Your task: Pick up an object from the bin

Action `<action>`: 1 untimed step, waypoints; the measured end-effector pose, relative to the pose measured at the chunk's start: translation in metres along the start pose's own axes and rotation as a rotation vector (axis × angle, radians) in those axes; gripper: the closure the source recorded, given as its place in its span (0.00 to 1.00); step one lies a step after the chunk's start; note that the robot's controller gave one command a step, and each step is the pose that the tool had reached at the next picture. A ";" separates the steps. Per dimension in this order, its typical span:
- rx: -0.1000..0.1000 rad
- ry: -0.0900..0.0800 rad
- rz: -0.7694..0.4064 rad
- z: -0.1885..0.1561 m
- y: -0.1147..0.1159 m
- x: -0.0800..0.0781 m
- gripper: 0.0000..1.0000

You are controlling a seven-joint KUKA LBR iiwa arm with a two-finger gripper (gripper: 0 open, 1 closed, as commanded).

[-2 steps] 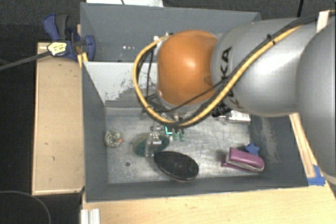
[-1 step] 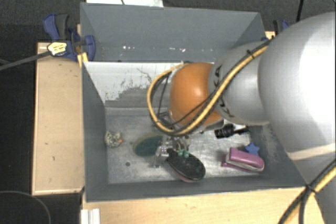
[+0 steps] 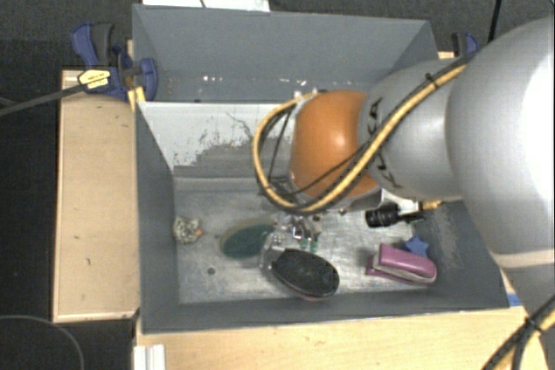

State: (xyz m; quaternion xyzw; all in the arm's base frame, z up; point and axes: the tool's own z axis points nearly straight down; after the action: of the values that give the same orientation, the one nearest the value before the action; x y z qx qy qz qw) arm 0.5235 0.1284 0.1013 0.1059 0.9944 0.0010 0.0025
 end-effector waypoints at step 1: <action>0.003 0.005 0.230 -0.004 -0.020 0.018 0.00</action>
Offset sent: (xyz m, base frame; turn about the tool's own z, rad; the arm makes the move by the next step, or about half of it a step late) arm -0.0220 -0.0155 0.0040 0.2306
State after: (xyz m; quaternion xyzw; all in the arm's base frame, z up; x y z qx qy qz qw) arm 0.5018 0.1125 0.1054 0.2195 0.9756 0.0001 -0.0001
